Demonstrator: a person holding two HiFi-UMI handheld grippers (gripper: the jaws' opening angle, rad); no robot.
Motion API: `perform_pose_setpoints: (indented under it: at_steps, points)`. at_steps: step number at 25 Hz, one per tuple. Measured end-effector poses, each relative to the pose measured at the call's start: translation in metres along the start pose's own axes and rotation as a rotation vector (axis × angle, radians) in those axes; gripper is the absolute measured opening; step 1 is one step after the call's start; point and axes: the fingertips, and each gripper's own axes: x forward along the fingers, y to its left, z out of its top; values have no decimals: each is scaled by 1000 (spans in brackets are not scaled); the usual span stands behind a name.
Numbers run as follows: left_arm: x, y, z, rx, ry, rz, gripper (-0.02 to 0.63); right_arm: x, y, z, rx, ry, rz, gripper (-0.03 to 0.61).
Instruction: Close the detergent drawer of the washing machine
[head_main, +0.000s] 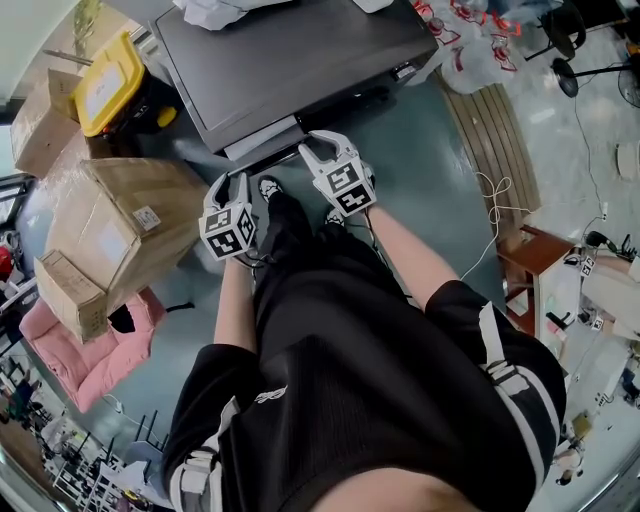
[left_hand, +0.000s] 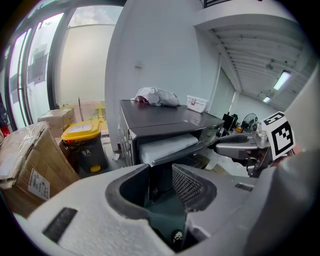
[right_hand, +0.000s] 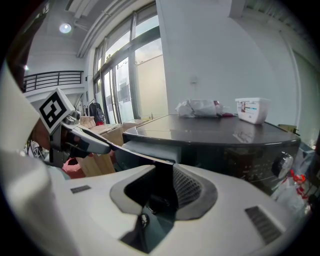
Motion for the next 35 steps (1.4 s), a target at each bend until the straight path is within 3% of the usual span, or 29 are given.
perform_pose_setpoints:
  at_steps: [35]
  points:
    - [5,5,6,-11,-2,-13,143,7,-4,4,17,13,-5,100]
